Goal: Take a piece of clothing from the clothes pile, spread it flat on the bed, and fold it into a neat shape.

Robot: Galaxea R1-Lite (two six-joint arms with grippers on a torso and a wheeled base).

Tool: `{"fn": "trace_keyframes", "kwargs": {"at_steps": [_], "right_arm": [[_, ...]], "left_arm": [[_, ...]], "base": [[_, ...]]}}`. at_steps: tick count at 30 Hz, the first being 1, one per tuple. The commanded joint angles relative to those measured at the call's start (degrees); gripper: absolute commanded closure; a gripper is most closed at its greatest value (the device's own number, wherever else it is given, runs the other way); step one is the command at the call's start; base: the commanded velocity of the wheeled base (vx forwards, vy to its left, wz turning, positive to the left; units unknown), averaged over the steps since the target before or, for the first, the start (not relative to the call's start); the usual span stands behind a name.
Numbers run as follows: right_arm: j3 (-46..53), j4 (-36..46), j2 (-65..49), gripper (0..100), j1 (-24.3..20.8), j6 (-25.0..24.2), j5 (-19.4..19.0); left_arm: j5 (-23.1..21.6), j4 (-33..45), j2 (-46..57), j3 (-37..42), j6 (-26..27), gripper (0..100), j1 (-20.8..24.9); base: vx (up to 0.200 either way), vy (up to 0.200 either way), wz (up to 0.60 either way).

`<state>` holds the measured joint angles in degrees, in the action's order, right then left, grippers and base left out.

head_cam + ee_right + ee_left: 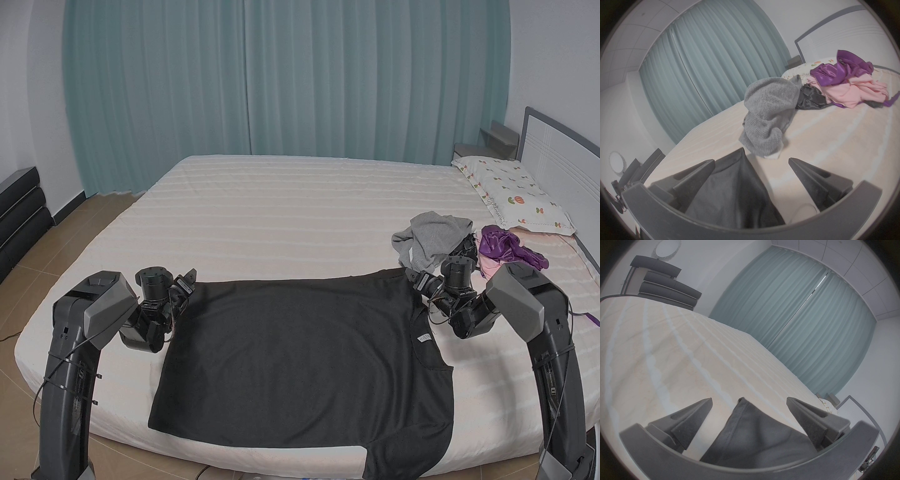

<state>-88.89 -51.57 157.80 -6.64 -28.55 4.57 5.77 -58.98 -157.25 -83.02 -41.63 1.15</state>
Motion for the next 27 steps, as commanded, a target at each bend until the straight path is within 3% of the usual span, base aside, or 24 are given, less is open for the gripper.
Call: {"fn": "trace_keyframes", "kwargs": {"at_steps": [1, 2, 4, 7, 11, 14, 19, 22, 24, 27], "right_arm": [[14.5, -4.0, -12.7, 0, 0.0, -3.4, -1.8], [29.5, -10.0, -21.6, 0, 0.1, -8.6, -6.9], [38.3, -13.2, -26.1, 0, 0.4, -12.0, -9.1], [47.9, -16.3, -30.0, 0, 0.0, -12.8, -10.0], [60.1, -22.6, -33.3, 0, 0.0, -13.4, -10.4], [64.1, -25.3, -33.6, 0, 0.1, -13.5, -11.1], [74.8, -35.4, -32.8, 0, -0.7, -17.9, -14.2], [77.1, -36.8, -32.0, 0, -1.6, -19.4, -14.9], [78.4, -38.2, -31.3, 0, -2.6, -21.2, -15.9], [79.7, -38.2, -31.7, 0, -3.0, -21.3, -15.9]], "left_arm": [[-0.5, -0.9, 6.5, 9.1, -0.6, 0, -0.6], [-1.0, -1.3, 13.4, 17.4, -2.1, 0, -0.8], [-2.5, -1.4, 17.7, 22.6, -4.2, 0, -0.8], [-5.2, -1.4, 20.8, 27.3, -5.8, 0, -0.8], [-5.4, -1.7, 25.5, 36.2, -6.1, 0, 0.1], [-5.7, -1.9, 27.7, 39.6, -6.4, 0, 0.7], [-5.9, -2.1, 31.8, 51.2, -8.3, 0, 2.7], [-7.0, -2.6, 32.2, 52.5, -10.6, 0, 2.7], [-10.7, -3.7, 31.6, 53.6, -12.7, 0, 2.3], [-11.3, -4.7, 31.6, 55.1, -12.6, 0, 2.5]], "base": [[0.000, 0.000, 0.00], [0.000, 0.000, 0.00], [0.000, 0.000, 0.00], [0.000, 0.000, 0.00], [0.000, 0.000, 0.00], [0.000, 0.000, 0.00], [0.000, 0.000, 0.00], [0.000, 0.000, 0.00], [0.000, 0.000, 0.00], [0.000, 0.000, 0.00]]}}
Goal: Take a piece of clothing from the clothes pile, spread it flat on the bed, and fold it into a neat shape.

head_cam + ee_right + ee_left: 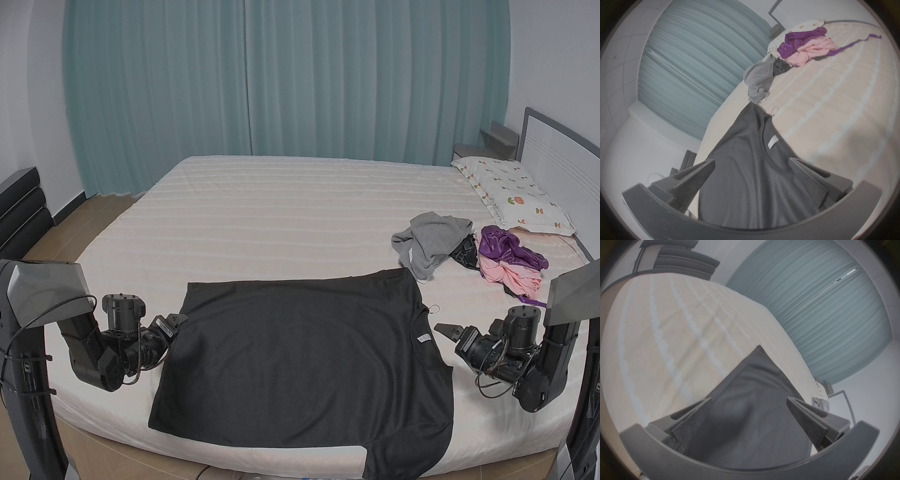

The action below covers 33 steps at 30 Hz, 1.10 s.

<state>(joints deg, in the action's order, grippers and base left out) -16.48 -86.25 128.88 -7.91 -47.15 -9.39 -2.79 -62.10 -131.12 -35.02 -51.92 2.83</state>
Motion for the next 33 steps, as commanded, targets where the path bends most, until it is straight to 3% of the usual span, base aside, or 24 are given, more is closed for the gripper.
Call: {"fn": "trace_keyframes", "kwargs": {"at_steps": [1, 11, 26, 33], "right_arm": [[7.7, -3.5, -2.8, 0, -2.0, -2.7, -2.0], [8.7, -3.5, -2.9, 0, -2.1, -2.7, -1.5], [8.6, -3.5, -2.2, 0, -2.1, -2.7, -1.5], [8.7, -3.5, -2.1, 0, -2.2, -2.7, -1.5]], "left_arm": [[-2.8, -2.7, 5.6, 8.5, -2.3, 0, 1.0], [-3.7, -8.5, 5.4, 13.2, -2.2, 0, 1.0], [-4.0, -8.6, 5.7, 13.6, -2.5, 0, 0.7], [-4.0, -8.6, 6.1, 14.1, -2.6, 0, 1.0]], "base": [[0.000, 0.000, 0.00], [-0.180, 0.000, 0.00], [0.000, 0.000, 0.00], [0.000, -0.200, 0.00]]}}
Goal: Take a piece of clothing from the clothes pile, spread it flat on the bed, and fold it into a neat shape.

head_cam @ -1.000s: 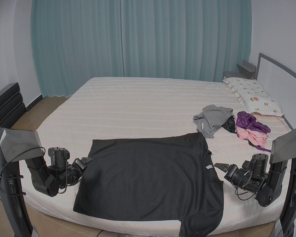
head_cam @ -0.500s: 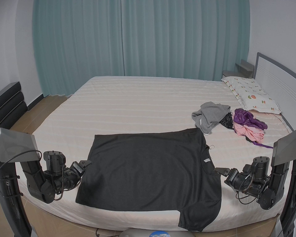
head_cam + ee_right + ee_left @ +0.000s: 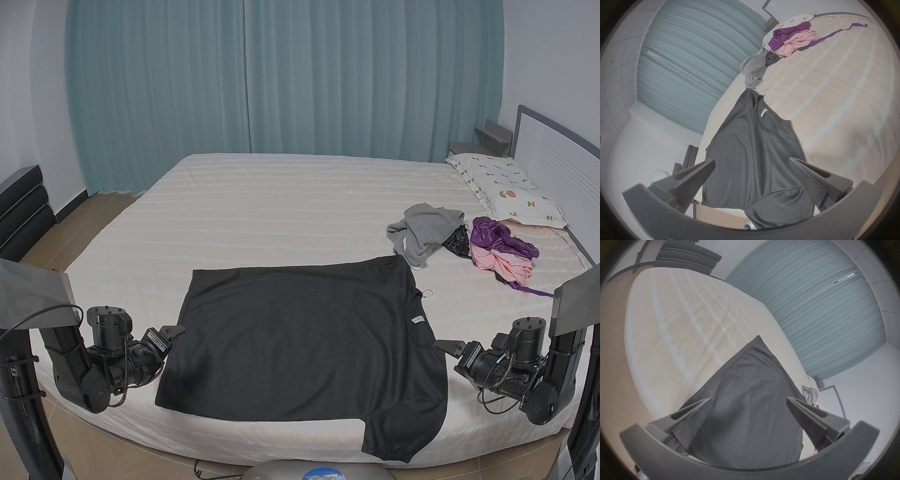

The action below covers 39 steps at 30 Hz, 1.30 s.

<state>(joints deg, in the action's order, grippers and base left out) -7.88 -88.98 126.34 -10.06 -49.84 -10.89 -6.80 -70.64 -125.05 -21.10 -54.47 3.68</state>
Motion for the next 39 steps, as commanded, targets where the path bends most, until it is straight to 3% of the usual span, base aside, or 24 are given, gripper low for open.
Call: {"fn": "trace_keyframes", "kwargs": {"at_steps": [1, 14, 26, 29, 39], "right_arm": [[0.1, -0.8, 0.4, 0, -0.1, 0.0, 0.0], [0.1, -0.8, 0.4, 0, -0.3, 0.0, 0.0], [0.1, -0.8, 2.0, 0, -0.3, 0.1, 0.1], [0.1, -0.8, 2.2, 0, -0.3, 0.2, 0.1], [0.0, -0.8, 2.7, 0, -0.3, 0.2, 0.1]], "left_arm": [[0.0, 0.0, 0.0, 0.2, 0.0, 0, 0.1], [0.1, 0.0, 0.1, 1.0, 0.2, 0, 0.1], [0.2, 0.0, 0.5, 1.5, 0.4, 0, -0.3], [0.2, 0.0, 0.5, 1.5, 0.7, 0, -0.9], [0.1, 0.8, -0.8, 4.2, 11.1, 0, -2.2]], "base": [[0.000, -0.200, 0.00], [0.000, -0.015, 0.00], [-0.200, 0.000, 0.00], [0.000, 0.000, 0.00], [0.000, 0.000, 0.00]]}}
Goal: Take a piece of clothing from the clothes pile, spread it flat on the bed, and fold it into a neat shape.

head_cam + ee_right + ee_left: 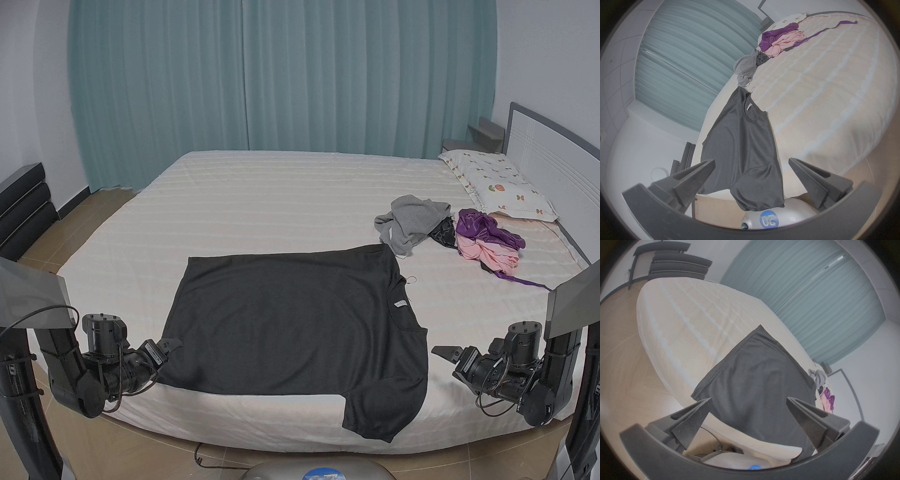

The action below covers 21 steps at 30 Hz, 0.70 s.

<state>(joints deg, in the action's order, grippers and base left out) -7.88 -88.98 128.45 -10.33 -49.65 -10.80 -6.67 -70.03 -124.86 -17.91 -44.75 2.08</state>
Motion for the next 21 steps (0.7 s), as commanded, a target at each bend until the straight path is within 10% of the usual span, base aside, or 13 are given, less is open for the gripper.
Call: {"fn": "trace_keyframes", "kwargs": {"at_steps": [1, 21], "right_arm": [[0.0, -0.8, 0.6, 0, 0.0, 0.0, 0.0], [-0.2, -0.8, 1.1, 0, -0.5, 0.1, 0.0]], "left_arm": [[0.0, 0.1, -1.5, 1.5, 2.5, 0, -0.7], [0.8, -0.6, -9.2, -0.6, 12.3, 0, -3.3]], "base": [[0.000, 0.000, 0.00], [0.000, 0.000, 0.00]]}}
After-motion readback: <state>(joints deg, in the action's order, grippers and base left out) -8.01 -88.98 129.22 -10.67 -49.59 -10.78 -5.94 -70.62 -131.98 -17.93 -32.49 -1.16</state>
